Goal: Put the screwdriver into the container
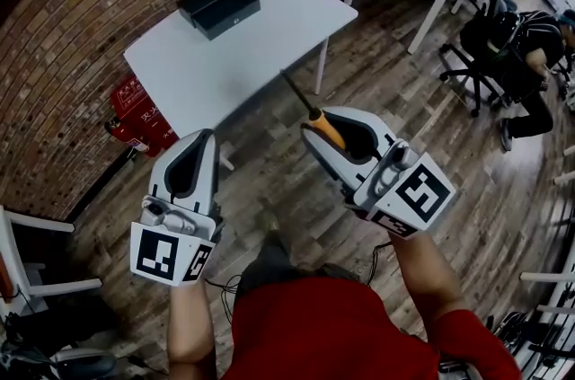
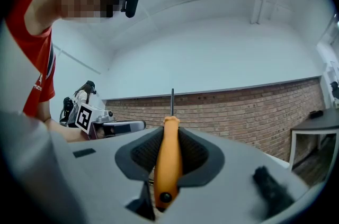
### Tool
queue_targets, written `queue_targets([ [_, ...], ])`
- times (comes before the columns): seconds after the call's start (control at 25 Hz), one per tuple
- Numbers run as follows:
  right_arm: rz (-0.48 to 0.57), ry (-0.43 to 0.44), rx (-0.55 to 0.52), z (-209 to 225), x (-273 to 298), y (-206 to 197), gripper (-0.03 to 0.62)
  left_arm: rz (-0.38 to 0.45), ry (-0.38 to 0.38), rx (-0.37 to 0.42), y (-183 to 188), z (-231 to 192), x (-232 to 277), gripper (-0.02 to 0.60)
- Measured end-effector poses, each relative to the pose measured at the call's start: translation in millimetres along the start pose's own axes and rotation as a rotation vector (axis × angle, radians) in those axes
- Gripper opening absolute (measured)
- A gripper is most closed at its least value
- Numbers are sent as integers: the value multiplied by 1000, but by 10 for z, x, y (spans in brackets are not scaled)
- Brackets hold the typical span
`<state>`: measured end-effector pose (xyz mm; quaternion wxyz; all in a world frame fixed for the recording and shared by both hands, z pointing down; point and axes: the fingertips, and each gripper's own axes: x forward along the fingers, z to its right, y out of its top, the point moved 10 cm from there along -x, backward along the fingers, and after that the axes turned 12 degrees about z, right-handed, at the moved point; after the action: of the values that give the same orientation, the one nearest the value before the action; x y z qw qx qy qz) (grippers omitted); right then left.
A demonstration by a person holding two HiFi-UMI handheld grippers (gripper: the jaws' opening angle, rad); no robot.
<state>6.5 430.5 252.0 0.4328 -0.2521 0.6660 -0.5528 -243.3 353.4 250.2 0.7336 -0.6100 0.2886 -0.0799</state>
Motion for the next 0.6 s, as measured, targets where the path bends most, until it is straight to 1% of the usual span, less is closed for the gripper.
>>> queue_targets([
  [0.36, -22, -12, -21, 490, 767, -218, 95, -11, -22, 11, -235, -783, 502, 12],
  [0.6, -32, -29, -35, 788, 1329, -371, 95, 2, -33, 6, -371, -1390, 827, 12],
])
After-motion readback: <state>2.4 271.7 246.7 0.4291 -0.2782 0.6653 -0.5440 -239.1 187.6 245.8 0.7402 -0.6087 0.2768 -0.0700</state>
